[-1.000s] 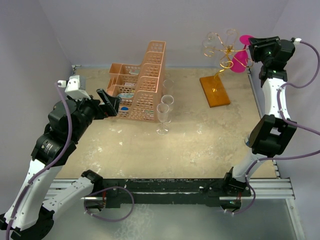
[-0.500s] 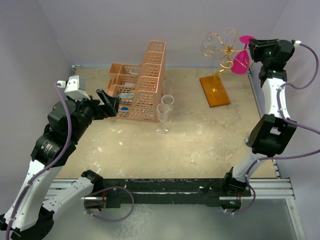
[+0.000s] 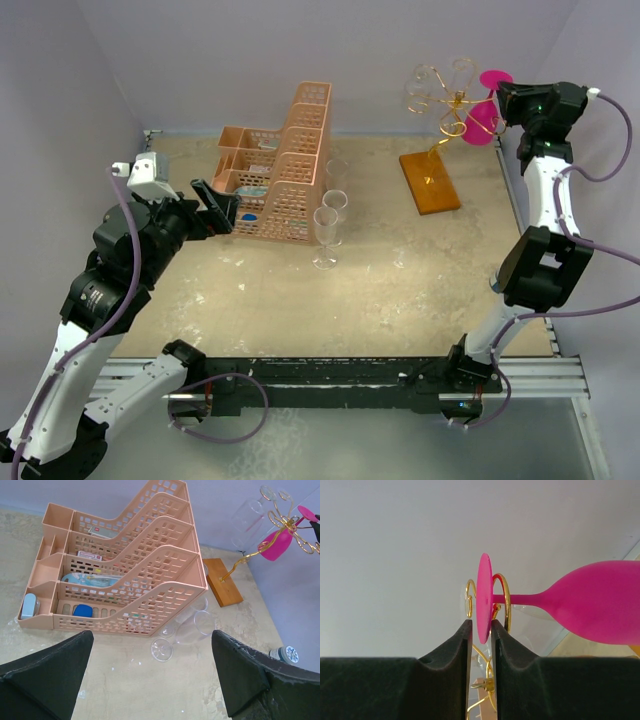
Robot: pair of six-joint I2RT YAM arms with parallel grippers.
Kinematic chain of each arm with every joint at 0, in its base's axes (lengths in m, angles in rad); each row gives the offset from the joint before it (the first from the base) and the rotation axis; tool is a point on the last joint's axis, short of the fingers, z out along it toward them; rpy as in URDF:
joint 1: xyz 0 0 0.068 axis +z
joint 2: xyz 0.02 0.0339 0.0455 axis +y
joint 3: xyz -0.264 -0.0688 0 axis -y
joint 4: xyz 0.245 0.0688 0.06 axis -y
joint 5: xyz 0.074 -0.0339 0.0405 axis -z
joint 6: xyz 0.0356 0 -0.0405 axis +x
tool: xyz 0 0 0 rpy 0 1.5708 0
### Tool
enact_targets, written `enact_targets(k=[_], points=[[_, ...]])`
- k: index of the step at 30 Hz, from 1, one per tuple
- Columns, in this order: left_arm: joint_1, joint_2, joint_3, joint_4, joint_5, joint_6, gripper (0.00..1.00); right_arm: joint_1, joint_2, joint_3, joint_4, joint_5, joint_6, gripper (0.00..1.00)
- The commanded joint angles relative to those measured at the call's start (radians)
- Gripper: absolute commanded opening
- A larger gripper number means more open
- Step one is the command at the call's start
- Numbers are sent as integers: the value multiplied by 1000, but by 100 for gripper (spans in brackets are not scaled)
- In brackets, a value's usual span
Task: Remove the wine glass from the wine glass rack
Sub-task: Pick up the wine glass from the wine rack.
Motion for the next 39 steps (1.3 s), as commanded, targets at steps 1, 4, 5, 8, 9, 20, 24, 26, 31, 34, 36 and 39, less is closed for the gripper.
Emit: enact_targets(k=[1, 4, 5, 8, 9, 20, 24, 26, 31, 34, 36, 39], points=[[-6, -7, 0, 47, -11, 9, 99, 1, -6, -5, 25, 17, 33, 21], [-6, -8, -1, 46, -11, 8, 99, 1, -26, -28, 50, 15, 51, 18], [-6, -7, -1, 47, -11, 7, 99, 1, -32, -32, 55, 14, 57, 18], [-6, -6, -2, 48, -8, 6, 99, 2, -42, -32, 69, 9, 68, 14], [-6, -5, -3, 49, -7, 4, 99, 2, -43, -32, 74, 9, 72, 12], [-6, -4, -3, 54, 3, -6, 99, 1, -41, -28, 125, -38, 112, 0], [-6, -4, -4, 54, 2, -8, 99, 0, -57, -36, 142, -39, 130, 0], [-6, -4, -4, 54, 4, -10, 99, 1, -62, -27, 132, -25, 131, 0], [-6, -4, -3, 57, 6, -10, 99, -3, -65, -18, 101, 2, 133, 0], [-6, -7, -4, 54, 4, -9, 99, -3, -73, -33, 103, 19, 138, 0], [-6, -7, -3, 55, 2, -8, 99, -9, -70, -28, 101, 17, 139, 0], [-6, -5, -3, 54, 1, -7, 99, -17, -69, -22, 96, 13, 137, 0]])
